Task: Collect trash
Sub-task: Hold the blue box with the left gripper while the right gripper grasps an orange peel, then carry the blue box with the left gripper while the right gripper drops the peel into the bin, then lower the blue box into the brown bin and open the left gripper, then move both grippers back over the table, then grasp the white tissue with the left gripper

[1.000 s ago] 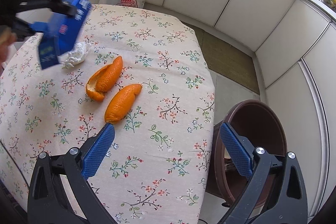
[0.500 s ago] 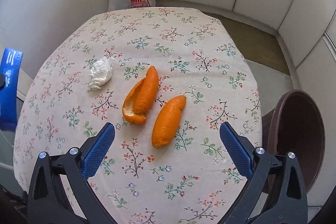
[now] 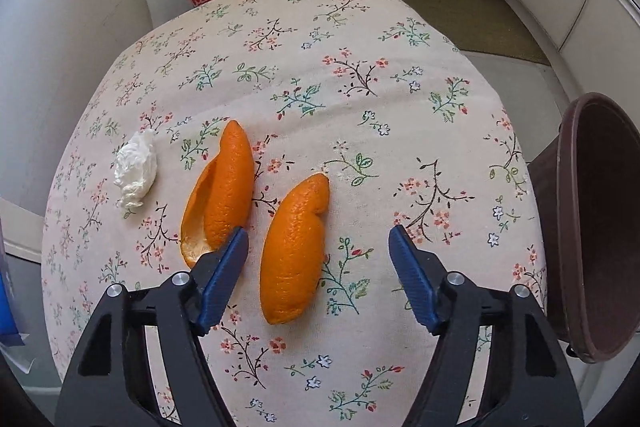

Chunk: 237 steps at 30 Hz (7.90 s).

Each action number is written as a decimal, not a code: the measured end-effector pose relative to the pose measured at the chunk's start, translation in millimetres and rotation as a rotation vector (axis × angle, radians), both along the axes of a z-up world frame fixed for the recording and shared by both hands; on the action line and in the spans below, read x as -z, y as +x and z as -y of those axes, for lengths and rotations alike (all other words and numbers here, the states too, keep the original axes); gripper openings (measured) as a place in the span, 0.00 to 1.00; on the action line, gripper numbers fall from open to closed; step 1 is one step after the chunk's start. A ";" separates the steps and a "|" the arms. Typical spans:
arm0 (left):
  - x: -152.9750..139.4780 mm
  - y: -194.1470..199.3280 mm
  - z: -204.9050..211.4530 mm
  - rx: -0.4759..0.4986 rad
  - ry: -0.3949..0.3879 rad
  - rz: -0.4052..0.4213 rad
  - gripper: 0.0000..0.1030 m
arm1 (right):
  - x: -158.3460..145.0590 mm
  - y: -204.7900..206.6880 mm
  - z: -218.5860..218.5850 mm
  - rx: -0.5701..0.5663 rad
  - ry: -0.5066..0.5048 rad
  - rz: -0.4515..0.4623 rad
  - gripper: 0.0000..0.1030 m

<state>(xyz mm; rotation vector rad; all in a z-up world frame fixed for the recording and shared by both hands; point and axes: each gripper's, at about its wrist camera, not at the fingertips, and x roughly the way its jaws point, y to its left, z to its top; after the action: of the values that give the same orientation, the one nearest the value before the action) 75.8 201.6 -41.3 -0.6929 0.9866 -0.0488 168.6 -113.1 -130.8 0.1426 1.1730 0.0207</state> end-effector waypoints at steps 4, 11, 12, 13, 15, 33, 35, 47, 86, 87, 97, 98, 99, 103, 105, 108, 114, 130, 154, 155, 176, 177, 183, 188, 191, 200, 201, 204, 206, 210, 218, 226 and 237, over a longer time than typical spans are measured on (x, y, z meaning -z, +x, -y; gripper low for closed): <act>4.2 -2.0 -0.5 0.003 0.016 -0.014 0.54 | 12.2 0.6 -9.8 -0.013 0.010 -0.020 0.67; 8.9 -2.9 -3.8 0.001 0.033 -0.038 0.54 | 13.0 0.3 -23.2 -0.060 -0.016 0.004 0.31; 9.2 -2.7 -4.1 0.002 0.033 -0.039 0.54 | 12.2 -0.9 -22.6 -0.062 -0.015 0.007 0.30; 9.2 -2.6 -4.1 0.002 0.034 -0.040 0.54 | 11.8 -1.0 -22.5 -0.062 -0.015 0.008 0.30; 8.8 -2.4 -3.1 0.004 0.038 -0.040 0.54 | 10.5 -2.8 -21.0 -0.066 -0.018 0.013 0.28; 9.6 0.0 5.8 0.020 0.086 -0.042 0.54 | -22.1 -12.1 -25.1 -0.112 -0.015 0.118 0.22; 9.0 0.7 7.7 0.022 0.087 -0.041 0.54 | -28.9 -13.0 -24.8 -0.110 -0.003 0.135 0.22; 10.8 9.8 34.2 0.067 0.087 -0.029 0.54 | -74.2 -27.3 1.0 -0.096 0.031 0.252 0.23; 14.9 22.8 240.6 0.368 0.124 0.018 0.54 | -141.8 -103.3 258.2 0.527 -0.194 0.487 0.90; 13.9 24.7 248.3 0.373 0.110 0.018 0.54 | -142.9 -106.7 262.3 0.547 -0.209 0.495 0.93; -16.8 34.4 336.8 0.473 0.089 0.071 0.54 | -144.6 -131.7 312.4 0.667 -0.146 0.475 0.93; -19.0 34.6 344.5 0.481 0.092 0.074 0.54 | -145.0 -134.8 317.8 0.679 -0.136 0.477 0.93; -20.9 34.8 352.1 0.491 0.097 0.076 0.54 | -145.3 -137.4 323.3 0.691 -0.126 0.478 0.93; -24.0 37.8 381.3 0.526 0.115 0.072 0.54 | -143.5 -146.2 341.3 0.732 -0.083 0.472 0.93; -24.3 40.9 396.8 0.540 0.121 0.061 0.54 | -142.0 -150.9 350.6 0.754 -0.049 0.464 0.93; -20.2 46.5 421.0 0.561 0.147 0.049 0.54 | -138.4 -156.8 363.1 0.780 -0.007 0.453 0.93; -5.1 50.7 468.4 0.612 0.196 0.021 0.54 | -130.7 -161.5 379.7 0.805 0.038 0.430 0.93; 23.1 42.4 516.9 0.698 0.270 -0.043 0.61 | -119.8 -170.5 409.0 0.859 0.037 0.386 0.93; 11.2 34.5 472.3 0.602 0.397 0.051 0.72 | -117.7 -138.6 357.8 0.645 -0.158 0.312 0.93; 9.1 34.6 467.2 0.586 0.402 0.063 0.72 | -117.4 -137.1 355.4 0.639 -0.159 0.311 0.93; -7.9 51.8 365.0 0.373 0.395 0.077 0.73 | -115.6 -90.4 257.2 0.415 -0.200 0.304 0.93; -7.2 53.6 358.2 0.363 0.395 0.073 0.73 | -115.4 -87.5 251.3 0.401 -0.203 0.305 0.93; -3.4 61.4 311.5 0.295 0.393 0.050 0.73 | -114.1 -70.6 204.0 0.300 -0.231 0.322 0.93; -1.0 67.4 269.3 0.238 0.398 0.038 0.73 | -109.2 -55.2 166.0 0.232 -0.238 0.325 0.93; 2.1 73.6 241.6 0.198 0.395 0.023 0.73 | -105.8 -46.5 142.2 0.192 -0.242 0.328 0.93; 29.4 100.1 156.2 0.079 0.397 -0.055 0.73 | -84.8 -25.9 63.9 0.016 -0.302 0.310 0.93; 33.8 103.5 145.0 0.063 0.400 -0.065 0.73 | -81.4 -24.7 54.6 -0.007 -0.308 0.305 0.93; 45.7 110.8 116.5 0.018 0.410 -0.081 0.73 | -73.7 -23.1 34.0 -0.058 -0.309 0.294 0.93; 57.1 116.6 101.0 0.009 0.435 -0.098 0.73 | -69.6 -23.5 19.0 -0.093 -0.317 0.296 0.93; 75.2 129.0 80.8 0.001 0.449 -0.147 0.72 | -61.6 -24.6 -5.5 -0.168 -0.324 0.293 0.93; 93.4 147.4 86.1 0.066 0.417 -0.161 0.73 | -48.8 -27.0 -28.3 -0.251 -0.346 0.269 0.93; 105.6 157.0 112.9 0.131 0.392 -0.160 0.65 | -48.1 -27.0 -26.9 -0.256 -0.345 0.258 0.93; 100.3 143.6 123.6 0.203 0.377 -0.154 0.32 | -46.1 -28.4 -29.6 -0.275 -0.366 0.237 0.93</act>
<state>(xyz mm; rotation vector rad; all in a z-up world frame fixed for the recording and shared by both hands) 219.4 78.0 -141.6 -0.2524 1.1731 0.0134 140.2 -83.5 -84.7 -0.3375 0.9343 0.0631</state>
